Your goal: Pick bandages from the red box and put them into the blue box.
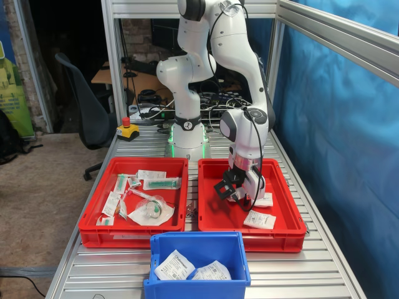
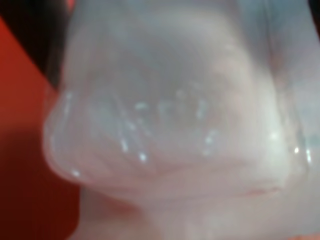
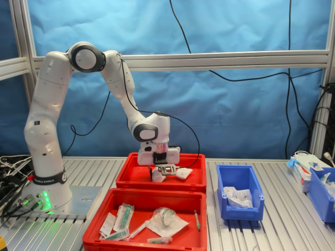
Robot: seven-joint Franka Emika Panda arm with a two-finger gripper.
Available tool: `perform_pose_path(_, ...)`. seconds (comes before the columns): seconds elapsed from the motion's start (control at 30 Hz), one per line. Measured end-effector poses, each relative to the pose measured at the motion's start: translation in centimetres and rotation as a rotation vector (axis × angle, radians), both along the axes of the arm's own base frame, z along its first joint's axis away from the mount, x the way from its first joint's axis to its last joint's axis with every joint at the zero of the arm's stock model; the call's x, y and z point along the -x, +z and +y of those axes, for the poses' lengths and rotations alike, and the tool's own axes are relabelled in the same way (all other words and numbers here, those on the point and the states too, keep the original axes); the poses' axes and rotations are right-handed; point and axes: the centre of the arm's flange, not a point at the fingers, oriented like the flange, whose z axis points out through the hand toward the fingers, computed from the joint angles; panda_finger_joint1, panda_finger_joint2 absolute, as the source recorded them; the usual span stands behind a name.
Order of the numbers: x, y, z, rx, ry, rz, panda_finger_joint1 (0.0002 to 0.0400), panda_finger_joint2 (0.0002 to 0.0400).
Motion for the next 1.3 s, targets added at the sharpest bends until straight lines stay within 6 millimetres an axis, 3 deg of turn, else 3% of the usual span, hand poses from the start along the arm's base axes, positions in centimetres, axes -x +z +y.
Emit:
perform_pose_path(0.03, 0.0, 0.0, 0.0, 0.0, 0.001, 0.0, 0.0286, 0.0286)
perform_pose_path(0.17, 0.1, 0.0, 0.1, -0.001, 0.002, 0.0, 0.0286, 0.0286)
perform_pose_path(0.2, 0.1, 0.0, 0.1, -0.001, 0.003, 0.0, 0.0236, 0.0236)
perform_pose_path(0.33, 0.1, 0.0, 0.2, -0.002, 0.004, 0.001, 0.0236, 0.0236)
perform_pose_path(0.37, 0.1, 0.0, 0.2, -0.002, 0.005, 0.001, 0.0186, 0.0186)
perform_pose_path(0.5, 0.1, 0.0, 0.3, -0.002, 0.005, 0.001, 0.0186, 0.0186)
perform_pose_path(0.53, 0.1, 0.0, 0.3, -0.002, 0.005, 0.001, 0.0137, 0.0137)
perform_pose_path(0.67, 0.1, 0.0, 0.3, -0.002, 0.005, 0.001, 0.0137, 0.0137)
perform_pose_path(0.7, 0.1, 0.0, 0.3, -0.002, 0.005, 0.001, 0.0086, 0.0086)
perform_pose_path(0.8, 0.1, 0.0, 0.3, -0.002, 0.005, 0.001, 0.0086, 0.0086)
perform_pose_path(0.83, 0.1, 0.0, 0.3, -0.002, 0.005, 0.001, 0.0067, 0.0067)
perform_pose_path(1.3, -0.8, 1.0, -0.7, -0.002, -0.016, -0.023, 0.0067, 0.0067)
